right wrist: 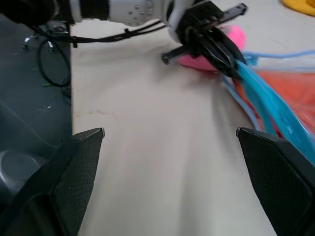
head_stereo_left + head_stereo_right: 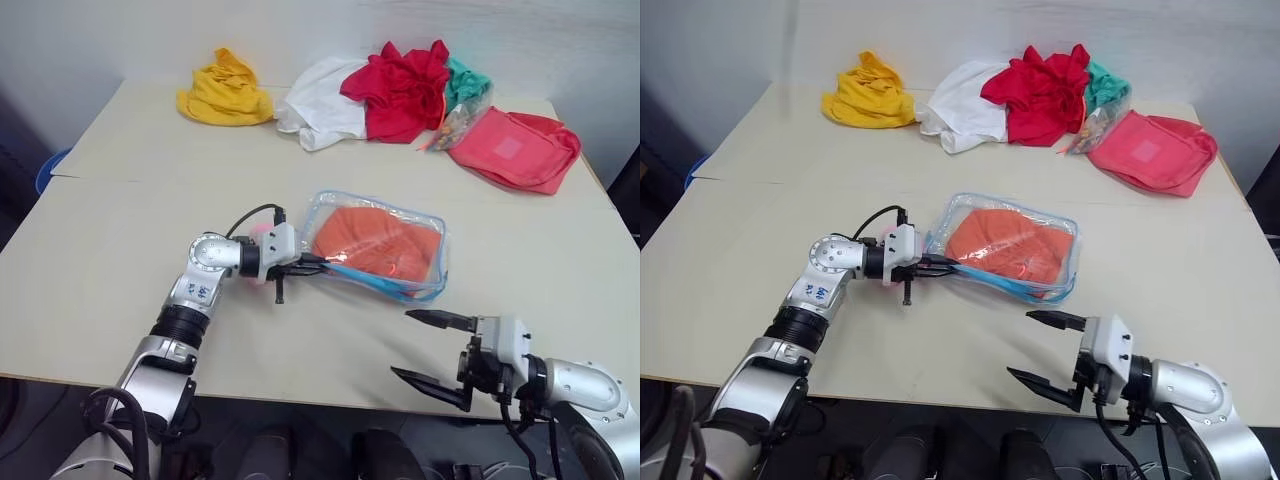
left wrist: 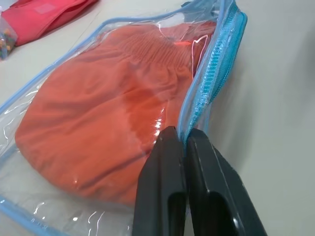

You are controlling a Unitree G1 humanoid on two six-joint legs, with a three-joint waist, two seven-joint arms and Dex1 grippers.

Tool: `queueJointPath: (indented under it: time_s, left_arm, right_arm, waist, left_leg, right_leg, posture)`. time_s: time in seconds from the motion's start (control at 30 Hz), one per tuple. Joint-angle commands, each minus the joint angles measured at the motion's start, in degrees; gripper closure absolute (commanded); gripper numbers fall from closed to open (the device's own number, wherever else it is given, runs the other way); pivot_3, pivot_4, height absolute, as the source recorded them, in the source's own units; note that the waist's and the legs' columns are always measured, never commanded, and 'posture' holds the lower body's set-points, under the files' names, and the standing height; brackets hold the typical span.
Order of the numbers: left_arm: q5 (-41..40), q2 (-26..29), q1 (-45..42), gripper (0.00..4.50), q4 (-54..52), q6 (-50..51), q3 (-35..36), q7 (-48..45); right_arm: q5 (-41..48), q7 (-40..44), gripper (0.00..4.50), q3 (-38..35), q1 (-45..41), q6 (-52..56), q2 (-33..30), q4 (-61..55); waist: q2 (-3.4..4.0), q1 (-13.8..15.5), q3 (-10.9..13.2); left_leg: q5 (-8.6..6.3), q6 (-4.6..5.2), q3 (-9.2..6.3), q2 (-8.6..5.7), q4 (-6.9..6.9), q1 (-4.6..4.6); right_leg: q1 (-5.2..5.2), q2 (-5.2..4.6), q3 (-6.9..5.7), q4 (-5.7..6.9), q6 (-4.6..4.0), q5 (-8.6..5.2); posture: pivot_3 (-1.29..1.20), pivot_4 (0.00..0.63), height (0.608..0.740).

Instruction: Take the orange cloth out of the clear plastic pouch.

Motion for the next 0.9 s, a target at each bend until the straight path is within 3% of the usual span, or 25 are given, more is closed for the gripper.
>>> queueJointPath:
  time_s: [0.03, 0.13, 0.43, 0.67, 0.9]
  left_arm:
    - [1.40, 0.51, 0.23, 3.17, -4.43, -4.80, -1.05, 1.06]
    - [3.15, 1.03, 0.07, 2.27, -3.93, -8.71, -2.05, 1.67]
    - [1.95, 0.61, -0.53, 2.27, -3.40, -8.39, -2.52, 1.62]
    - [-6.15, 0.12, 1.99, 2.27, -9.23, 1.68, -2.05, -5.30]
    - [-3.12, 0.67, 2.52, 2.27, -8.81, -0.74, -3.07, -4.14]
  right_arm:
    - [-0.26, 0.66, 0.00, -4.54, 0.78, -6.71, 1.66, 0.98]
    - [0.55, 0.31, 0.00, -7.63, 1.62, -9.39, 2.76, 2.26]
    - [2.75, -1.98, 0.00, -11.92, 3.95, -9.60, 4.85, 3.53]
    - [3.35, -2.53, 0.00, -11.59, 6.27, -7.73, 4.55, 1.49]
    - [2.97, -3.03, 0.00, -11.08, 6.69, -6.52, 4.22, 0.39]
  waist:
    - [0.00, 0.00, 0.00]
    - [0.00, 0.01, 0.00]
    - [0.01, -0.02, 0.00]
    - [0.01, -0.03, -0.01]
    - [0.05, -0.08, -0.03]
  left_leg:
    - [0.00, 0.00, 0.00, 0.00, 0.00, 0.00]
    - [0.00, 0.00, 0.00, 0.00, 0.00, 0.01]
    - [0.00, -0.01, 0.01, 0.02, -0.01, 0.03]
    - [0.00, 0.00, 0.01, 0.01, -0.01, 0.02]
    - [0.01, -0.01, 0.00, 0.02, -0.01, 0.06]
  right_leg:
    - [-0.01, 0.00, 0.02, 0.01, 0.00, 0.00]
    - [0.00, 0.01, 0.01, 0.02, 0.00, 0.00]
    - [0.00, 0.02, 0.02, 0.05, 0.00, 0.00]
    - [0.01, 0.01, 0.12, 0.04, 0.00, 0.00]
    - [0.02, 0.02, 0.16, 0.07, 0.00, 0.00]
  posture:
    - [0.00, 0.150, 0.740]
    - [0.00, 0.150, 0.740]
    - [0.00, 0.150, 0.740]
    - [0.00, 0.150, 0.740]
    - [0.00, 0.150, 0.740]
